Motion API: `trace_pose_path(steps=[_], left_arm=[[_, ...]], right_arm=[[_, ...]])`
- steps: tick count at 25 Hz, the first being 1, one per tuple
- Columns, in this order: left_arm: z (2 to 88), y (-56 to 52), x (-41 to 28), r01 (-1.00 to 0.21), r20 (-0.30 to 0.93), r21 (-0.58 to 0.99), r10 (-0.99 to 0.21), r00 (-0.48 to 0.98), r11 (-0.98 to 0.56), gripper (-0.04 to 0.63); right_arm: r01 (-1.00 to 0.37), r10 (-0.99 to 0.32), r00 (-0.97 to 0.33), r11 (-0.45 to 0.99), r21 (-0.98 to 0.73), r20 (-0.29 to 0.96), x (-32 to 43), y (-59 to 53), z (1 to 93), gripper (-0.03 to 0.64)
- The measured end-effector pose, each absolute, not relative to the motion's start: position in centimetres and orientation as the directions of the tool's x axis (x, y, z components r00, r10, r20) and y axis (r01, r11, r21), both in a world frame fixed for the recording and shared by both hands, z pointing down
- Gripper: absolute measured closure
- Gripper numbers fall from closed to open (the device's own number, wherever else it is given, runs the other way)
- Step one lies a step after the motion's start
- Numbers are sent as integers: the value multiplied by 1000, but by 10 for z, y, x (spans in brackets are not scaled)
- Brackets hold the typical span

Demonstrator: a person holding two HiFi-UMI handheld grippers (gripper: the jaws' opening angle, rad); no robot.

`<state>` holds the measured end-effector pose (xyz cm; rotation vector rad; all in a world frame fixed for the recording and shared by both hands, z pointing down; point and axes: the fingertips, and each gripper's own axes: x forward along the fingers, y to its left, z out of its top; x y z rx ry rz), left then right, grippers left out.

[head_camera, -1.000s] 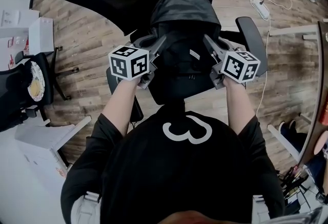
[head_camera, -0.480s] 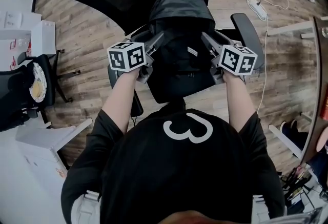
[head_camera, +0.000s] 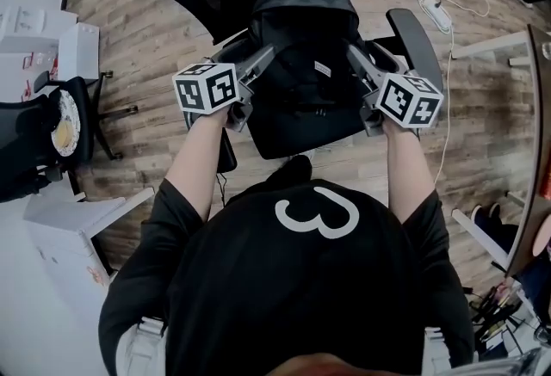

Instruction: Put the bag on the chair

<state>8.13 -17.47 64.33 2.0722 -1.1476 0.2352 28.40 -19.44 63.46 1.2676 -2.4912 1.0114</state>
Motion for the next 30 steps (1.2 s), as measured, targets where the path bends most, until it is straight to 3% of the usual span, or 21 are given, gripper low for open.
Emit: trace_pose_path(steps=[8, 12, 17, 18, 20, 26, 30], left_arm=[[604, -114, 89, -797, 447, 524, -699, 558, -301, 314], [569, -78, 103, -759, 374, 549, -709, 598, -350, 315], [531, -30, 115, -711, 293, 580, -712, 638, -398, 316], [525, -18, 119, -702, 282, 582, -707, 648, -411, 319], [514, 4, 127, -688, 264, 582, -700, 664, -434, 325], [492, 61, 149, -649, 216, 600, -686, 695, -468, 379], [478, 96, 170, -619, 190, 597, -661, 726, -510, 467]], right_arm=[[-651, -623, -722, 464, -601, 300, 281, -144, 579, 383], [-555, -606, -769, 479, -680, 201, 282, -108, 546, 383], [-507, -558, -812, 523, -685, 174, 279, -59, 525, 387], [-506, -553, -813, 518, -690, 181, 280, -49, 524, 410], [-505, -555, -812, 515, -692, 180, 284, -31, 517, 526], [-474, -512, -844, 569, -673, 162, 289, 28, 500, 542], [-432, -474, -871, 623, -652, 125, 289, 69, 483, 568]])
